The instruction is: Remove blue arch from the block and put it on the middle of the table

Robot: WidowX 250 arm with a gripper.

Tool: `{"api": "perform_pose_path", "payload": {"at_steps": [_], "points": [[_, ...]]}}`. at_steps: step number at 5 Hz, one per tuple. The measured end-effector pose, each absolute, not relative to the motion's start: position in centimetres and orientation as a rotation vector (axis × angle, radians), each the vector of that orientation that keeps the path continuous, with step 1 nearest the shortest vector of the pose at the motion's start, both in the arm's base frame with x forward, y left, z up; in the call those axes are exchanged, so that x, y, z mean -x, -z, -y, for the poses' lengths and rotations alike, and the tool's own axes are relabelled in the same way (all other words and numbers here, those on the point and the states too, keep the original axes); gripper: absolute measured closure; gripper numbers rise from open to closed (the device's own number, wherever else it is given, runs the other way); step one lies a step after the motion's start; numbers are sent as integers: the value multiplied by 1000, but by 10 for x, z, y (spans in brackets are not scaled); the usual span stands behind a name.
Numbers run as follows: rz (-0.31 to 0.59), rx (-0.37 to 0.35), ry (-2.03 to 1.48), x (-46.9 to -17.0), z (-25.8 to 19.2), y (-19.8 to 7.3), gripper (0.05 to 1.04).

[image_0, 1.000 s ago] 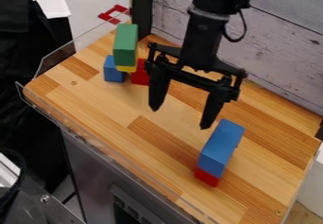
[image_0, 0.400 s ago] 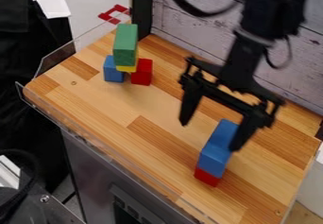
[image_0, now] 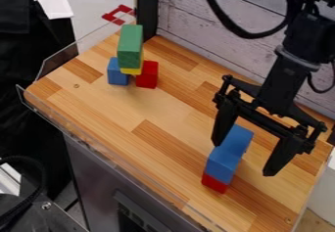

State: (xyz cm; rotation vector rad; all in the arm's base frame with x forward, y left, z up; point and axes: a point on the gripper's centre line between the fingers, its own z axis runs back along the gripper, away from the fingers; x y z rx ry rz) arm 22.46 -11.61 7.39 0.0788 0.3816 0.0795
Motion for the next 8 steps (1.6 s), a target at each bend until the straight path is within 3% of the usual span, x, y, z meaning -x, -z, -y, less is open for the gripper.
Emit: {"api": "perform_pose_path", "payload": {"at_steps": [6,8], "points": [[-396,-72,-146,-235,99,-72,85],[-435,-46,-179,-233,94,-59,85]]}}
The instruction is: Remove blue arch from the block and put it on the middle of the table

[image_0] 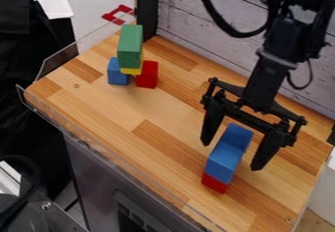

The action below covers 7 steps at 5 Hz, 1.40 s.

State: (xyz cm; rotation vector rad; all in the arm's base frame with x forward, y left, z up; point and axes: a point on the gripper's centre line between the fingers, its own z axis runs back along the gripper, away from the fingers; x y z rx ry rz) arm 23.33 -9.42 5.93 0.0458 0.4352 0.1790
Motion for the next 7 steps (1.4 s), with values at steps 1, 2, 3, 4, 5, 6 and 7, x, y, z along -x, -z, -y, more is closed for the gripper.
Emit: {"api": "perform_pose_path", "payload": {"at_steps": [1,2,3,4,5,6,7], "points": [[-441,-31,-208,-235,87,-58,116],[-447,-24,-223,-233,86,-55,395],[-449,-16,-235,-233,85,-54,559],[-454,-12,-235,-232,85,-55,559],[-430,7,-264,-232,81,-64,560],[-301,45,-424,-240,65,-91,560],[-225,114,-539,-251,46,-102,560]]}}
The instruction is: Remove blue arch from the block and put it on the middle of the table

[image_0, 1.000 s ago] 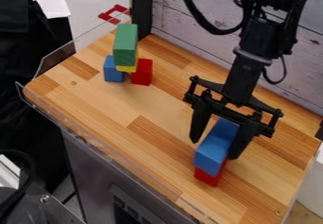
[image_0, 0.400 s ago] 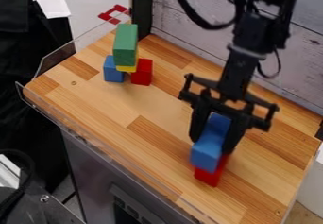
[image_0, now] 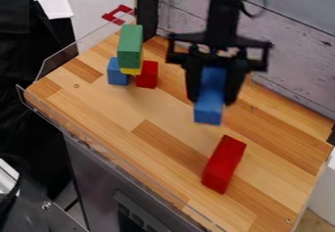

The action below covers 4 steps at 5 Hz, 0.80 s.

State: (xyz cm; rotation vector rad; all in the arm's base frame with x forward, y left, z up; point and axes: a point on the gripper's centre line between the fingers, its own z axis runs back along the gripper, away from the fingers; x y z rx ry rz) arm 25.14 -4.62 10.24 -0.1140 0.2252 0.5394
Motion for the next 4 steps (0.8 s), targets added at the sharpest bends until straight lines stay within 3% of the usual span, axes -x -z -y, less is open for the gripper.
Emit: {"api": "perform_pose_path", "payload": {"at_steps": [1,2,4], "points": [[-252,124,-631,-257,38,-99,560],[-278,64,-885,-262,34,-83,560],[-330,278,-1315,-270,36,-68,560]]}}
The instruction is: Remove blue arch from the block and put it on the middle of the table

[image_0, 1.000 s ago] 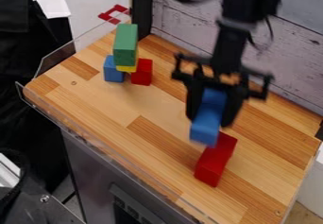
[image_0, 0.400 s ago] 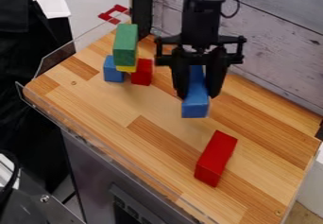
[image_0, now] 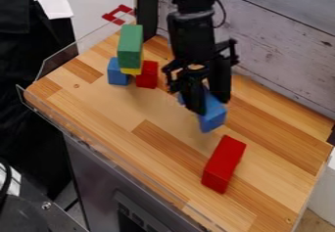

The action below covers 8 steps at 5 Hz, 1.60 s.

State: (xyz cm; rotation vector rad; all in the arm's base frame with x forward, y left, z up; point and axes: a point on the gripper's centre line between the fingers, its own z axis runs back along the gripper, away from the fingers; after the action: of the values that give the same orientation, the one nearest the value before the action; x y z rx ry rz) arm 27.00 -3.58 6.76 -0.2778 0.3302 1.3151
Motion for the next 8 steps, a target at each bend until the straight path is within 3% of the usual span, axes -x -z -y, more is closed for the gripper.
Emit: {"api": "perform_pose_path", "payload": {"at_steps": [1,2,4,5,6,7,8], "points": [[-331,372,-1422,-280,33,-67,559],[-354,419,-1481,-288,26,-55,560],[-374,306,-1555,-292,19,-24,560],[-371,288,-1573,-296,19,-20,488],[-394,280,-1603,-293,23,-12,173],[-374,280,-1584,-293,22,-23,77],[-298,268,-1571,-293,16,-50,83]]}}
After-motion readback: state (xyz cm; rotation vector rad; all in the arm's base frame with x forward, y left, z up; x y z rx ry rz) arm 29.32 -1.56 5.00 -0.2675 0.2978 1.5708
